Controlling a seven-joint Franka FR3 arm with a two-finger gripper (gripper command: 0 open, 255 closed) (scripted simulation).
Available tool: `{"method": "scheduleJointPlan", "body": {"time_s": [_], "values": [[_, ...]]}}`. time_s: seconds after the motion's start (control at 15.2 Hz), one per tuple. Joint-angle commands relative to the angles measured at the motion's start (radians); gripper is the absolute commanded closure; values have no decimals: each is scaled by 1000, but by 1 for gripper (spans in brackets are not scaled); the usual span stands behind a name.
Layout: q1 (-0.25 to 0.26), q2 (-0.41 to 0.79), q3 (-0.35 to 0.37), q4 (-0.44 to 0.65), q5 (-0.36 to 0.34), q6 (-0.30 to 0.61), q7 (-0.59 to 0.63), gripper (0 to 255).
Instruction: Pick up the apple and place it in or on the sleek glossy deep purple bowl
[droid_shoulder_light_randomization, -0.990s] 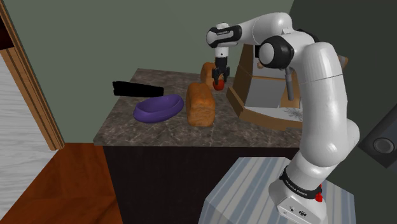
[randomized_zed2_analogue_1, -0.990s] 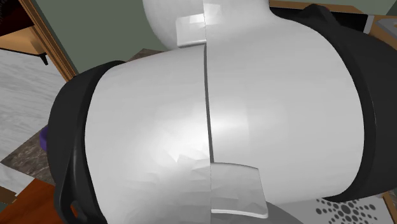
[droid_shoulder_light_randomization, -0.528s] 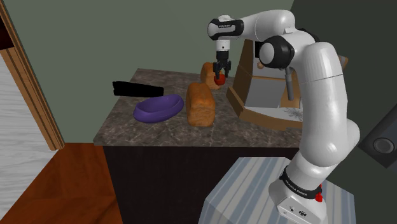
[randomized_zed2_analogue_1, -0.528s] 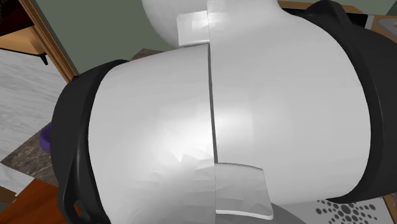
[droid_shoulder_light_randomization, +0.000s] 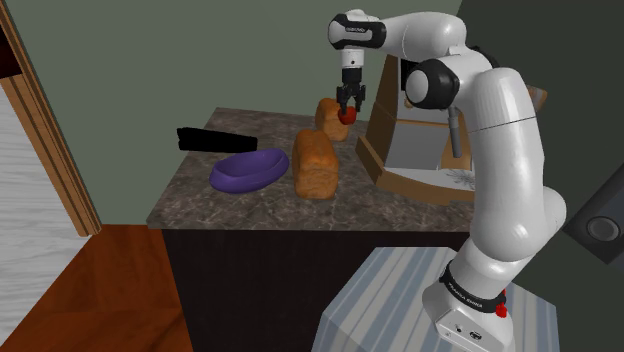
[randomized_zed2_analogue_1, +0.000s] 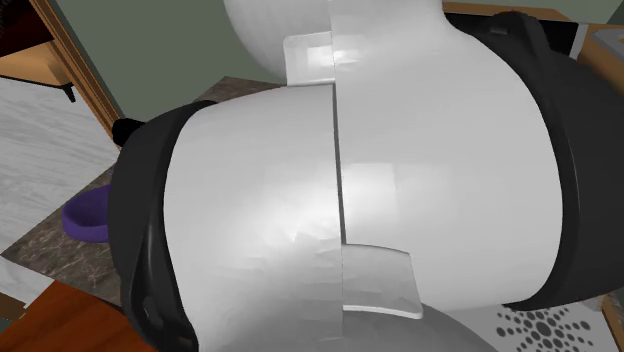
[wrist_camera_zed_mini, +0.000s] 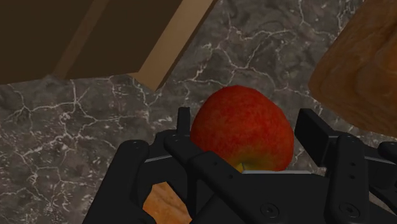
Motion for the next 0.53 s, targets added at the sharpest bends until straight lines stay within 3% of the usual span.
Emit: {"method": "scheduleJointPlan", "body": {"time_s": [0.0, 0.33, 0.46], "values": [[-6, 7, 0, 41, 1, -34, -2, 255], [-24, 49, 2, 175, 8, -126, -4, 255], [24, -16, 5, 69, 1, -87, 33, 255]]}}
